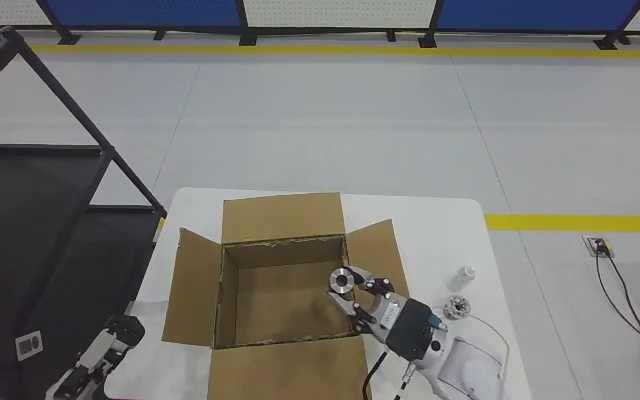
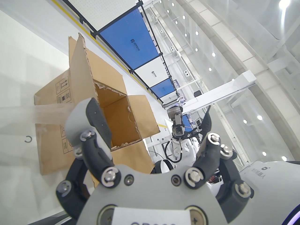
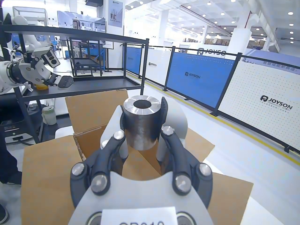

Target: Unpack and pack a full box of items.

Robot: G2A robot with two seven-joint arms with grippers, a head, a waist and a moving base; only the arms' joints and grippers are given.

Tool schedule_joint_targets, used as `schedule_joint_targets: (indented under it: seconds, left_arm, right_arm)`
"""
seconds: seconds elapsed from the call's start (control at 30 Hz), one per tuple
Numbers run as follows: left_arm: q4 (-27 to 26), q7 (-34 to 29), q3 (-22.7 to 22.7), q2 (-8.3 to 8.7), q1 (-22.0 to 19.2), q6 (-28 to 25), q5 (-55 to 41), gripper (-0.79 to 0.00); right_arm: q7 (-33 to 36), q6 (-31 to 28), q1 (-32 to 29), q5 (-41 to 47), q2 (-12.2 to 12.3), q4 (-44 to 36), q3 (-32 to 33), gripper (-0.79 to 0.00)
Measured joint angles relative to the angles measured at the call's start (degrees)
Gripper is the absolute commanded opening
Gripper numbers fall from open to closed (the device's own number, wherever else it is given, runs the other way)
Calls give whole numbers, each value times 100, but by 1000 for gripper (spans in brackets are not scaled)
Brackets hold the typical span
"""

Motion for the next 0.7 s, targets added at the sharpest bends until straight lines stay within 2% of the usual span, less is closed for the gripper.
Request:
schedule_joint_targets:
  seconds: [0.33, 0.5, 0.7]
  left_arm:
    - [-18, 51, 26, -4, -22, 80, 46, 0]
    - [-65, 140, 132, -24, -25, 112, 212, 0]
    - [-169, 117, 334, -33, -92, 143, 413, 0]
  right_arm:
    - [-8, 45, -40, 180, 7, -46, 83, -785]
    - [-341, -15, -494, 434, 113, -99, 833, -785]
    - [-1099, -100, -1628, 570, 257, -152, 2081, -785]
